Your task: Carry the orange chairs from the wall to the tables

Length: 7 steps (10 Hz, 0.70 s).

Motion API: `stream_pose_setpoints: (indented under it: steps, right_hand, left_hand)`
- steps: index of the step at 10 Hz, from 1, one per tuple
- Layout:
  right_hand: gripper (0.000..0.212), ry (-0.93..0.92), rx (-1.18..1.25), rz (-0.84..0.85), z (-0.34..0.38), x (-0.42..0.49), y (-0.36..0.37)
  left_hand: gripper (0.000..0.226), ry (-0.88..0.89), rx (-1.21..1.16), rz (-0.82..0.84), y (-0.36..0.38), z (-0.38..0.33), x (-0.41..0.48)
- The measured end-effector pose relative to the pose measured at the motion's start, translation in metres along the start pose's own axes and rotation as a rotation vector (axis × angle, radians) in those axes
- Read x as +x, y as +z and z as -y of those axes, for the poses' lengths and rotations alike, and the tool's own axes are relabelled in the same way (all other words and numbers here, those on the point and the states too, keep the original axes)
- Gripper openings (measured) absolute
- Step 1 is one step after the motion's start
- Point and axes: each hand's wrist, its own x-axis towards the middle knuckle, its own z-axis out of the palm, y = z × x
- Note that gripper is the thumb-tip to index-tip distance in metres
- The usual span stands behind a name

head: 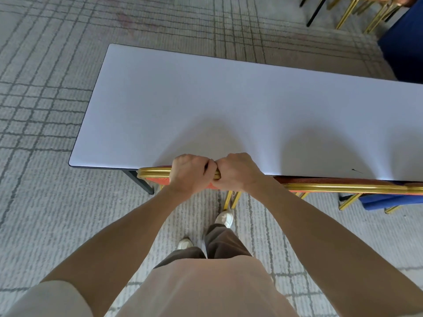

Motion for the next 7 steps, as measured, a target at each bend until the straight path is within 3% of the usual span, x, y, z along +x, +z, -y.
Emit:
stream_pose_setpoints:
  steps: [3, 5, 6, 7]
  right_hand:
    - [0.025, 0.002, 0.231, 0.192, -0.010, 0.011, 0.010]
    - [0.032, 0.074, 0.526, 0.212, -0.017, -0.003, 0.001]
    - [0.025, 0.135, 0.696, 0.139, -0.021, -0.020, -0.004]
    - [0.030, 0.245, 0.826, 0.042, -0.030, -0.034, -0.011]
  left_hand:
    - [0.044, 0.024, -0.011, -0.005, 0.022, 0.011, -0.005]
    - [0.049, 0.025, -0.019, 0.217, 0.010, 0.009, 0.008]
    - [0.050, -0.065, -0.148, 0.341, 0.000, 0.013, 0.022]
    - [0.054, -0.066, -0.282, 0.358, -0.016, 0.001, 0.032]
